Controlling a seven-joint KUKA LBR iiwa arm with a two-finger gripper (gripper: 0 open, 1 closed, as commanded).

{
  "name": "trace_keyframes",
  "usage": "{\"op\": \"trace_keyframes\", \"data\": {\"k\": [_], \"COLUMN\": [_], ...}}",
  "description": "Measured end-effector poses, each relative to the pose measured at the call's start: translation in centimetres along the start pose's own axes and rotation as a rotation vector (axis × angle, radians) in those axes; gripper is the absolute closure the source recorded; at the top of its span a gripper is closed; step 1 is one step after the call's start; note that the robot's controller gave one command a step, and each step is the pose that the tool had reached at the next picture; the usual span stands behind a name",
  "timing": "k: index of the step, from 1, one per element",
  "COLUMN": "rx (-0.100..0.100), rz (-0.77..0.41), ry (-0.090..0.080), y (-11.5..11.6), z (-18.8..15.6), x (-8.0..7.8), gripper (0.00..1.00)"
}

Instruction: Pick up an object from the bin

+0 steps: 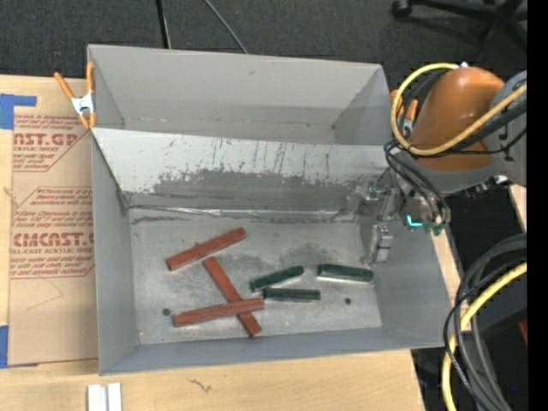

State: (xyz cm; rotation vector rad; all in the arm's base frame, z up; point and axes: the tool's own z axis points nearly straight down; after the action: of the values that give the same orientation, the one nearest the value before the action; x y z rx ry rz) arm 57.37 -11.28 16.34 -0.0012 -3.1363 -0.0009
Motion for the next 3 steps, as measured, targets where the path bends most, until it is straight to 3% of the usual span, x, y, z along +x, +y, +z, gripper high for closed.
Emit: {"op": "trace_keyframes", "data": {"k": [1,2,3], "rx": [-0.001,0.002,0.004], "rz": [-0.275,-0.276,-0.387], "ry": [0.000,-0.006,-0.012], "y": [-1.1,-1.1,-1.4], "z": [9.6,9.3,4.1], "x": [4.9,4.7,1.4], "gripper": [0.00,1.00,1.00]}}
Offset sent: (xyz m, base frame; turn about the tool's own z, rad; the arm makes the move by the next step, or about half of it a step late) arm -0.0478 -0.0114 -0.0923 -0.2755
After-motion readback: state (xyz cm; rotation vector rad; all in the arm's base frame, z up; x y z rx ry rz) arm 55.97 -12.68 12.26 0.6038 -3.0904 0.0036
